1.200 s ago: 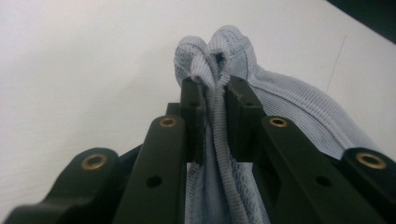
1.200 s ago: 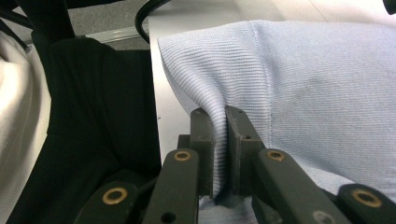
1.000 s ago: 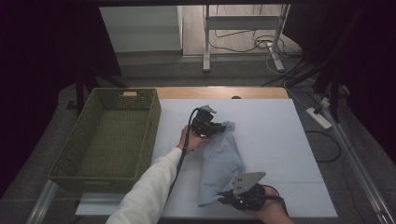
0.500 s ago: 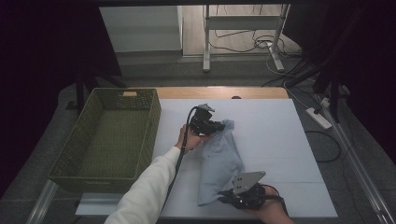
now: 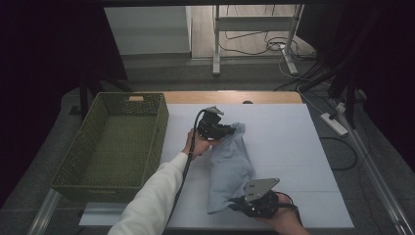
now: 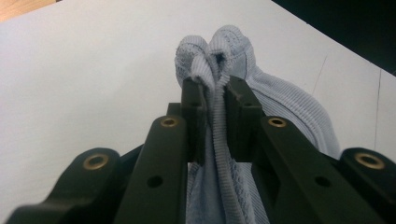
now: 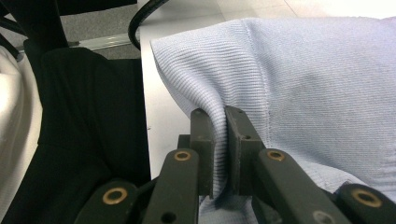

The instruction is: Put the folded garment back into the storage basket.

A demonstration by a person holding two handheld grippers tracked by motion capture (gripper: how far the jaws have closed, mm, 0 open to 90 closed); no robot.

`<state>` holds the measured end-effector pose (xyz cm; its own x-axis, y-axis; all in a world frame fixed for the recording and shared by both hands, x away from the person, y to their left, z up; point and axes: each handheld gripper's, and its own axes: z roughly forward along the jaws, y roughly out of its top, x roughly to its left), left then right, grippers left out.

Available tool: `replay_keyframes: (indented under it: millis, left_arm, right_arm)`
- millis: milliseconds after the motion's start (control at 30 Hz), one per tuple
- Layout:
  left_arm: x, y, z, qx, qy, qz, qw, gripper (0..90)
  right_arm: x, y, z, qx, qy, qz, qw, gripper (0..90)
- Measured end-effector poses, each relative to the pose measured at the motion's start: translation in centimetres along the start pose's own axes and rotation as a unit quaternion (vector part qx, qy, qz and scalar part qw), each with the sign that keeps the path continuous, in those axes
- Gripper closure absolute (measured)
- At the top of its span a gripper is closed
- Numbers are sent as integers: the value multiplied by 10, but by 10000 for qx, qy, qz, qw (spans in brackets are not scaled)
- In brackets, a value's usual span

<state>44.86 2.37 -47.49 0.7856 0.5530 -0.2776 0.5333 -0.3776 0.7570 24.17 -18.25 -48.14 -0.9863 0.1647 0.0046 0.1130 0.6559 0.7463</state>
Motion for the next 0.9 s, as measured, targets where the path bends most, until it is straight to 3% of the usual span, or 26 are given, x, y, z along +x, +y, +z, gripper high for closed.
replay_keyframes:
  millis: [367, 900]
  left_arm:
    - [-2, 3, -5, -51, 33, 44, 10000, 790]
    - [-5, 9, -24, -166, 87, 127, 9997, 793]
  right_arm:
    - [-3, 3, -2, -97, -64, 73, 9999, 821]
    - [-5, 13, -4, -290, -248, -43, 9993, 821]
